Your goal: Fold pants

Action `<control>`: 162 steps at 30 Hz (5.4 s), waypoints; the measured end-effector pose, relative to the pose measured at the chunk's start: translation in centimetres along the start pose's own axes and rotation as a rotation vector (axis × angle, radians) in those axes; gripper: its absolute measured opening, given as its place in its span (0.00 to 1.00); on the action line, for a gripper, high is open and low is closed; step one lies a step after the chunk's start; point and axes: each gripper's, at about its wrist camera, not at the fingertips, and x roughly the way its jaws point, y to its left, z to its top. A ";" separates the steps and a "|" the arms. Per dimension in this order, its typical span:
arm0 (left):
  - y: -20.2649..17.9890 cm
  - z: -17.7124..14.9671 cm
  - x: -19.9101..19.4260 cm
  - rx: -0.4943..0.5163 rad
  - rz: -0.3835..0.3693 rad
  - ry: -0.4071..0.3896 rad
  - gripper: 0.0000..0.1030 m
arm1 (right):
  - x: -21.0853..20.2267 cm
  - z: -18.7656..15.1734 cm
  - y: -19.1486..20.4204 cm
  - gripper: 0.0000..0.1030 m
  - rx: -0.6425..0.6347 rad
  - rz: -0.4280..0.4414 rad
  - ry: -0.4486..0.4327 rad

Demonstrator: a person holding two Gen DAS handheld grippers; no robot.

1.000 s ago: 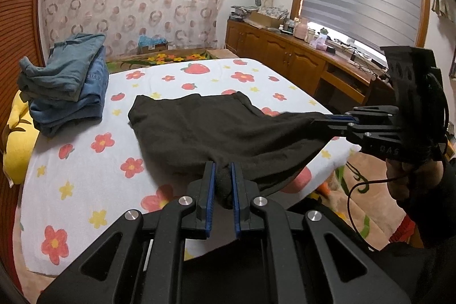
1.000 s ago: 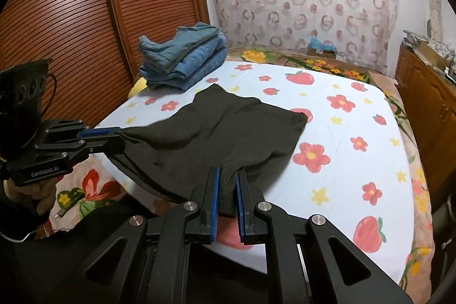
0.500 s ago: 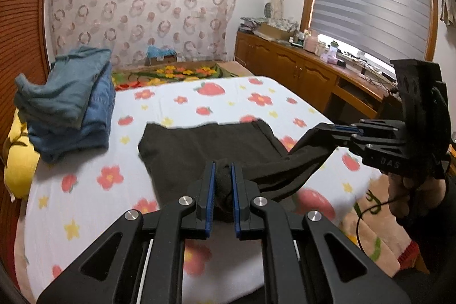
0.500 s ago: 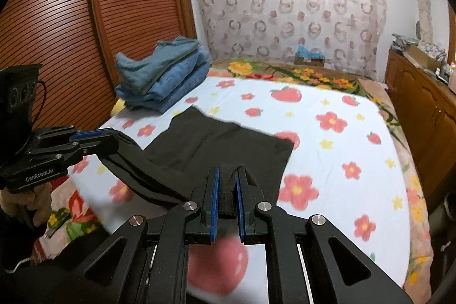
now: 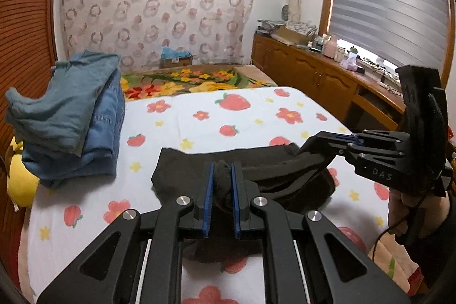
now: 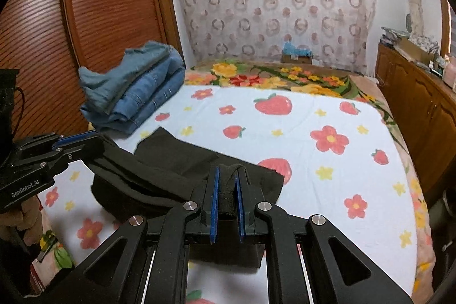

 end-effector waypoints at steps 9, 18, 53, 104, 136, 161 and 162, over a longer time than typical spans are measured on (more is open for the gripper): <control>0.6 -1.0 0.7 -0.018 0.027 0.028 0.34 | 2.2 0.3 -0.4 0.10 -0.006 -0.012 0.047; 1.4 -2.9 0.5 -0.035 -0.004 0.055 0.70 | 2.0 0.7 -0.3 0.22 -0.049 -0.060 0.023; 2.5 -6.0 2.9 -0.033 -0.022 0.155 0.34 | 2.2 -3.7 -2.1 0.30 -0.047 0.005 0.176; 1.8 -6.3 -0.4 -0.043 -0.012 0.116 0.73 | 2.8 -2.1 -0.8 0.34 -0.098 0.012 0.146; 1.6 -3.4 4.6 0.013 -0.028 0.162 0.31 | 2.5 -3.6 -1.4 0.09 -0.084 0.028 0.028; 2.1 -2.4 4.3 -0.007 -0.008 0.140 0.29 | 4.7 -2.1 -1.1 0.06 -0.082 -0.019 0.149; 2.1 -2.4 4.2 -0.005 0.002 0.137 0.35 | 4.7 -2.1 -1.1 0.06 -0.084 -0.022 0.149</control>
